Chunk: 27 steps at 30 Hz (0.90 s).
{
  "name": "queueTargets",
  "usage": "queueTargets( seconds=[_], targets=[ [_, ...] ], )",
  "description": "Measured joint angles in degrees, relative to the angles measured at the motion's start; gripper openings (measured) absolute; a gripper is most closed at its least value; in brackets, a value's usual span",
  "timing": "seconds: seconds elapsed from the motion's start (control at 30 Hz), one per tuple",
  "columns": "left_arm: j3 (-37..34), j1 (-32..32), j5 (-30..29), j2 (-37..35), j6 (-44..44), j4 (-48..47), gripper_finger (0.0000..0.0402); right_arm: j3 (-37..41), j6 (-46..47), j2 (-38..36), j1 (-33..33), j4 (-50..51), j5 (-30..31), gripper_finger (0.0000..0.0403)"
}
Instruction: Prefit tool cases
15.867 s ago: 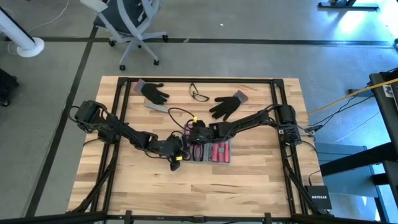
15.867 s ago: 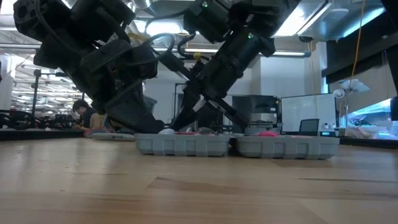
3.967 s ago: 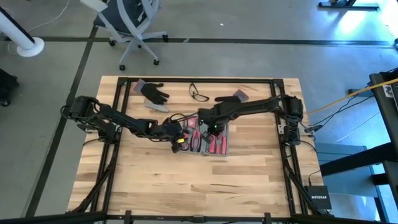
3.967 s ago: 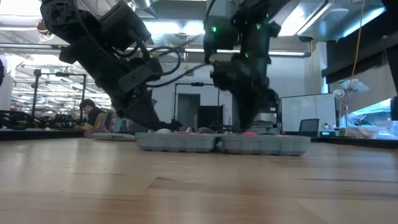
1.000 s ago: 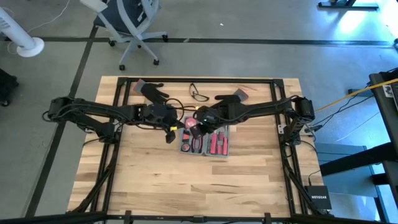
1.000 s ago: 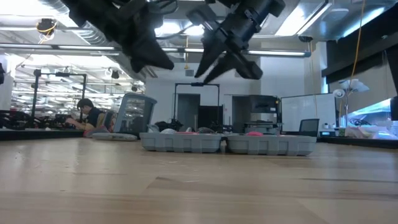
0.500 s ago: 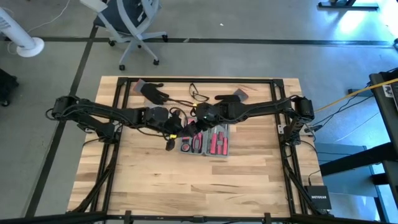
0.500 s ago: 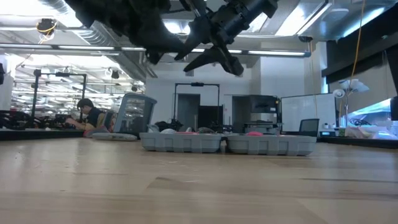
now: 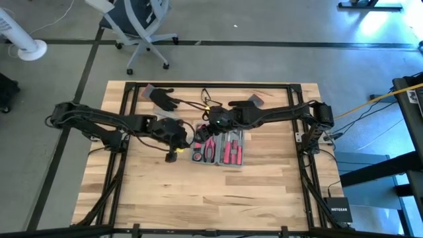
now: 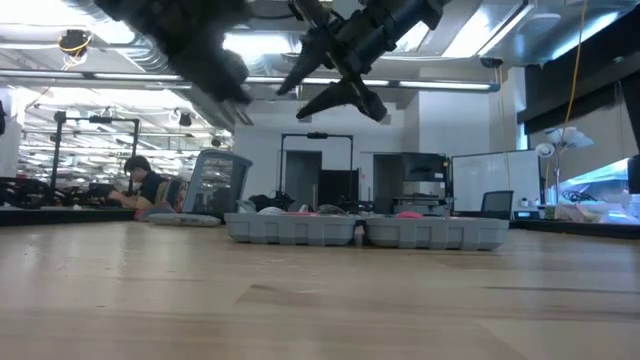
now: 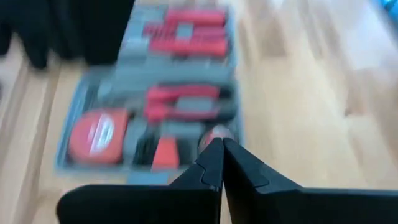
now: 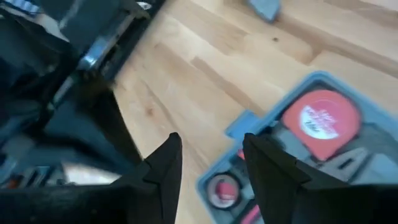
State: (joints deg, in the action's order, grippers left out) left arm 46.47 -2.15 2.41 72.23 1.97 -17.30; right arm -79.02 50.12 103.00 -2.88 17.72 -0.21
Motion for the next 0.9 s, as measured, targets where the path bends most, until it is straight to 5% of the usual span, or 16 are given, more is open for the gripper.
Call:
queueTargets(
  seconds=[0.3, 0.5, 0.67, 0.8, 0.9],
  targets=[
    [-6.36, 0.49, -9.36, -4.79, -8.71, 2.60, 0.0000, 0.00, -3.73, -0.04, -0.35, 17.34, -4.90, 0.0163],
    [-10.28, 4.11, -9.69, -4.83, -13.70, 7.85, 0.0000, 0.00, -3.90, -0.15, 1.96, 22.33, -6.62, 0.0156],
    [-11.03, 7.50, -8.16, -4.75, -15.47, 7.97, 0.0000, 0.00, -1.83, -0.15, 5.03, 24.41, -6.47, 0.0109],
    [-11.03, 8.71, -7.54, -4.38, -15.98, 8.19, 0.0000, 0.00, 0.36, -0.15, 8.91, 24.58, -6.49, 0.0025],
    [-11.03, 8.87, -7.38, -3.08, -17.04, 9.76, 0.0000, 0.00, 3.24, 0.06, 12.37, 24.55, -6.32, 0.0012]
  ],
)
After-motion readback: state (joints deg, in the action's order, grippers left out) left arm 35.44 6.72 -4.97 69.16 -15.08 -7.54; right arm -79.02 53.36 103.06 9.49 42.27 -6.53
